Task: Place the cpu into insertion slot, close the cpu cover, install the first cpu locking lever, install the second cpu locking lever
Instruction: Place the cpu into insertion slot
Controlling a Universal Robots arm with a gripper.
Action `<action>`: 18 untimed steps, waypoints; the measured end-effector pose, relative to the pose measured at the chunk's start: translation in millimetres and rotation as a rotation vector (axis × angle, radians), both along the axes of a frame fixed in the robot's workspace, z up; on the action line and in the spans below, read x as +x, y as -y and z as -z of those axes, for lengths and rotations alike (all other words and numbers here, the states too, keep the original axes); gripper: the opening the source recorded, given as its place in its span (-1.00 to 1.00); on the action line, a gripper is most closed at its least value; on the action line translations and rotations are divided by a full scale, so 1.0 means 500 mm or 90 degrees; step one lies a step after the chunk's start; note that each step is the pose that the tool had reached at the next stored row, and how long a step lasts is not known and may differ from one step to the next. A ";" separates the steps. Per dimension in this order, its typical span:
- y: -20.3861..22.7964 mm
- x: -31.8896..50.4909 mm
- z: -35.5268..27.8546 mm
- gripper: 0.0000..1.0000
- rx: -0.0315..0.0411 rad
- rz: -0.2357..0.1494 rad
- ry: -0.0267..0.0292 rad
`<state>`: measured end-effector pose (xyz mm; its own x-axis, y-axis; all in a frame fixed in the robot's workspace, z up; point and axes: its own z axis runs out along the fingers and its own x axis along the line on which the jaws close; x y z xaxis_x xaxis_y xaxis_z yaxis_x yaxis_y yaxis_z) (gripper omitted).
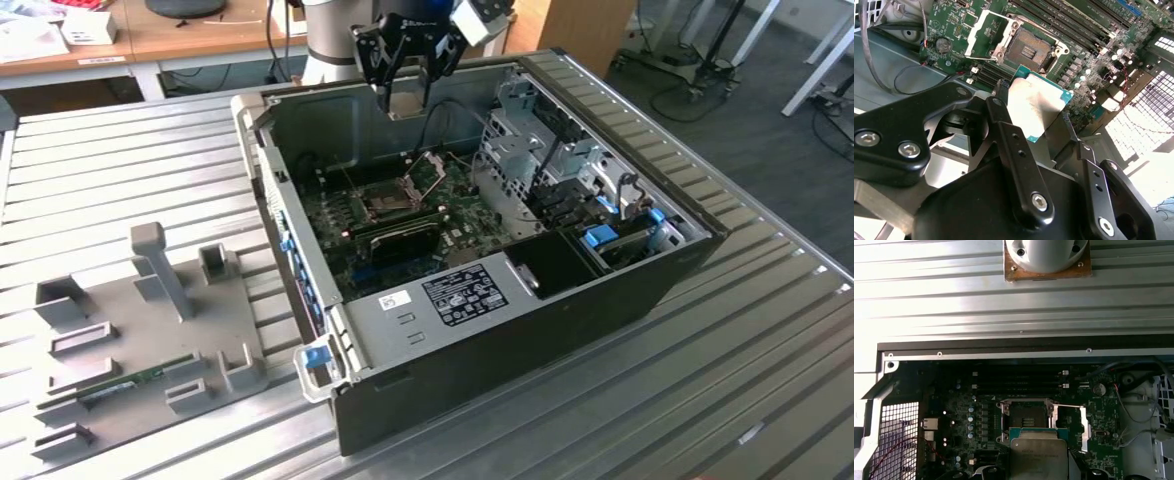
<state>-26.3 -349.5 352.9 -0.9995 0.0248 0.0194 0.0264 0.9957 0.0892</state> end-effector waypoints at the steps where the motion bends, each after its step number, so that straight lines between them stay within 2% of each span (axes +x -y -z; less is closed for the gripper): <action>1: 0.0000 0.000 0.000 0.08 0.0000 0.000 0.0000; 8: -0.0001 0.000 0.002 0.08 0.0003 0.000 0.0001; 18: 0.0000 -0.002 0.018 0.08 0.0000 0.000 0.0000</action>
